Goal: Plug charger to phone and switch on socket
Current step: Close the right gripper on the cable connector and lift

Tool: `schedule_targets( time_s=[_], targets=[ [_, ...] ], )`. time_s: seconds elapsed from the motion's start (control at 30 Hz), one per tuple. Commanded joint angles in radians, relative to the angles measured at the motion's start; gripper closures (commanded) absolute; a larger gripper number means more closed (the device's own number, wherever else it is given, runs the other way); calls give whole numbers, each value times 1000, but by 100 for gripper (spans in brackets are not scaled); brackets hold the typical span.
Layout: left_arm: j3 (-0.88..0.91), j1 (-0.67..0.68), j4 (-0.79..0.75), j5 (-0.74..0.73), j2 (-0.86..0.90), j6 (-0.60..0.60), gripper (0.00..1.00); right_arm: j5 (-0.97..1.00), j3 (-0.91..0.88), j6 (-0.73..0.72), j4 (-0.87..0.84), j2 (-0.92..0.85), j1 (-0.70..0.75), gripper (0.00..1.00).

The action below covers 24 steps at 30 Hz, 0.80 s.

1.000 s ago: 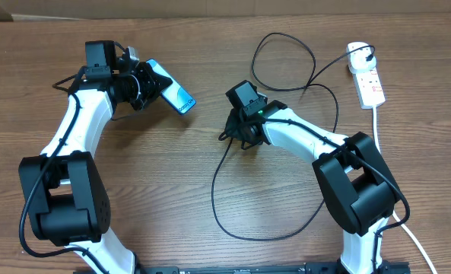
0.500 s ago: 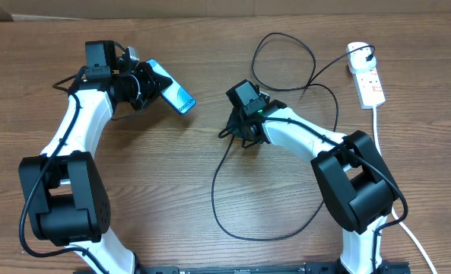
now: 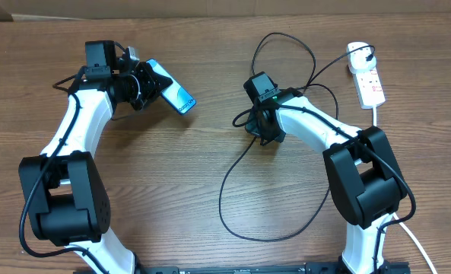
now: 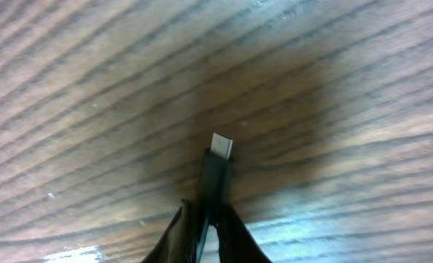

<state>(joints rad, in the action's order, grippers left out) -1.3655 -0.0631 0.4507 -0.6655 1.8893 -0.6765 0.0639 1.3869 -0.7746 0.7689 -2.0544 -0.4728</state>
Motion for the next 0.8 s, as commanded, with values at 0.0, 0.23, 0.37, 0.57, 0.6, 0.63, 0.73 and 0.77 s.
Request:
schedule_targets(
  time_s=[0.0,0.23,0.37,0.57,0.6,0.63,0.73,0.77],
  targets=[
    [-12,5,-2,-39,-25,23,96,19,10,14,11,-22,3,84],
    [-12,5,-2,-43,-25,22,96,16,8,15,12,-26,3,83],
    [-12,5,-2,-46,-25,23,96,-11,8,-32,11,-26,3,91],
    [-12,5,-2,-70,-25,23,96,-13,10,-35,-3,-25,5,96],
    [-12,5,-2,-76,-25,23,96,-17,10,-32,-3,-23,8,96],
    [-12,5,-3,-83,-25,23,96,-26,10,-26,-4,-21,13,96],
    [-12,5,-6,-89,-25,23,96,-69,10,11,-4,-4,37,96],
    [-12,5,-6,-88,-25,23,96,-93,10,31,-4,6,49,96]
  ],
)
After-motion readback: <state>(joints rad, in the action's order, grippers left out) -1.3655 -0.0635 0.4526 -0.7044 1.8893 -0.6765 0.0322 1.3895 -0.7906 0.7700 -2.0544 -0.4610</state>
